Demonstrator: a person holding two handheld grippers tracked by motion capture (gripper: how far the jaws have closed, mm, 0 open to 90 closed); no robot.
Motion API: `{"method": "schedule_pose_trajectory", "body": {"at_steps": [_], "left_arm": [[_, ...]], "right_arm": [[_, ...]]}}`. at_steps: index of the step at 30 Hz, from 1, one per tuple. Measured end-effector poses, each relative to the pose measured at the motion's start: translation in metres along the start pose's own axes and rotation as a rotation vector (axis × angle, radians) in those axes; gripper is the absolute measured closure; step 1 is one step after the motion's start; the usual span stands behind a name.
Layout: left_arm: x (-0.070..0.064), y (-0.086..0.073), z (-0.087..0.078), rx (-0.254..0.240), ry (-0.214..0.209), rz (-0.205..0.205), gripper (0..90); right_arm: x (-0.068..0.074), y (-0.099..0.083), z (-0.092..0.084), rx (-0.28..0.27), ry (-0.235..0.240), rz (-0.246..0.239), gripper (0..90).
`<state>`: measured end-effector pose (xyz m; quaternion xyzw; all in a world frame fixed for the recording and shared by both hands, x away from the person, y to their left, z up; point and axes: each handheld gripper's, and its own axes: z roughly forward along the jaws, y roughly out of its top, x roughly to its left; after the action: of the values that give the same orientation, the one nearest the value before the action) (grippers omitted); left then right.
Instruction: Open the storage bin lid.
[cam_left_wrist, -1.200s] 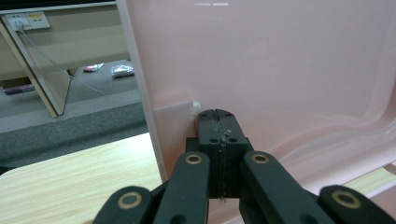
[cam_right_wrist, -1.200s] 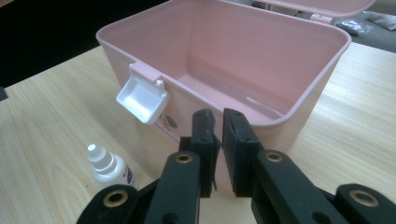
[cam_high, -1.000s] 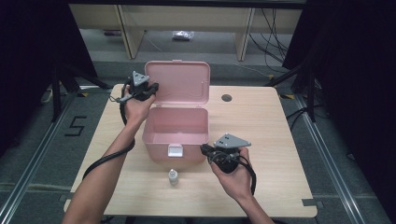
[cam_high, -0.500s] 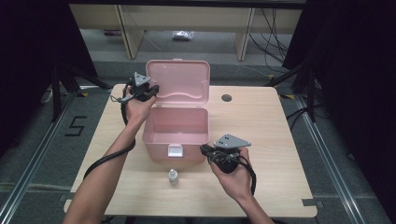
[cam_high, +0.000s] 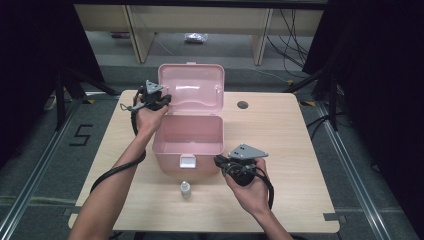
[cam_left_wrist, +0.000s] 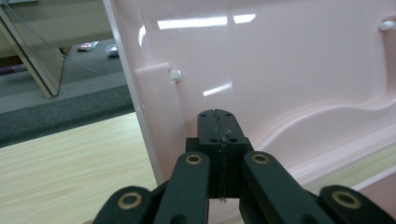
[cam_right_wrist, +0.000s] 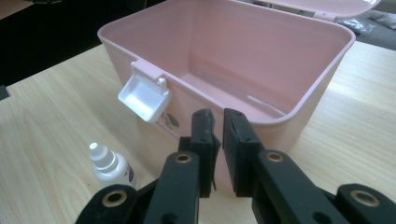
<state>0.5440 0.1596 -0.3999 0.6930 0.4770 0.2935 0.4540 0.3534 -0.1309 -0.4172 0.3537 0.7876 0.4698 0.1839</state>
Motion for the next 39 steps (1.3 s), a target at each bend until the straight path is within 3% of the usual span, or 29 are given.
{"method": "schedule_pose_trajectory", "body": {"at_steps": [6,7,13,15,18,19,21,22,28,29,34,36,39], "left_arm": [[0.001,-0.001,0.0,0.019,-0.002,-0.001,89.7],[0.001,-0.001,0.0,0.023,-0.001,0.0,89.8],[0.0,-0.006,0.001,0.034,-0.004,0.0,89.8],[0.0,-0.007,0.001,0.034,-0.005,-0.002,89.7],[0.0,-0.008,-0.001,0.03,-0.005,0.002,89.7],[0.0,-0.008,-0.001,0.03,-0.005,0.002,89.8],[-0.001,-0.008,-0.002,0.025,-0.006,0.001,89.7],[0.0,-0.008,-0.002,0.025,-0.005,0.006,89.8],[-0.001,-0.007,-0.007,0.012,-0.01,0.01,89.8],[-0.001,-0.007,-0.007,0.012,-0.01,0.01,89.7],[-0.006,-0.012,-0.006,0.028,-0.014,0.049,89.7],[-0.008,-0.016,-0.011,0.026,-0.017,0.073,89.7],[-0.007,-0.023,-0.01,0.033,-0.009,0.093,89.7]], "right_arm": [[0.001,0.0,0.0,0.009,0.005,0.002,83.2],[0.002,0.0,0.0,0.016,0.013,0.023,83.2],[0.001,0.0,0.001,0.013,0.006,0.001,83.2],[0.002,-0.001,0.002,0.011,0.016,0.02,83.2],[0.002,-0.001,0.001,0.022,0.004,0.005,83.1],[0.003,-0.001,0.002,0.03,0.016,0.026,83.2],[0.002,-0.002,0.002,0.025,0.01,0.004,83.2],[0.004,-0.002,0.003,0.031,0.012,0.026,83.2],[0.004,-0.002,0.005,0.021,0.019,0.003,83.8],[0.007,-0.002,0.005,0.026,0.013,0.036,84.0],[0.007,0.015,0.005,0.016,0.027,-0.014,85.0],[0.006,0.031,0.004,-0.003,0.026,-0.037,85.9],[0.004,0.044,0.01,-0.019,0.031,-0.023,87.0]]}}
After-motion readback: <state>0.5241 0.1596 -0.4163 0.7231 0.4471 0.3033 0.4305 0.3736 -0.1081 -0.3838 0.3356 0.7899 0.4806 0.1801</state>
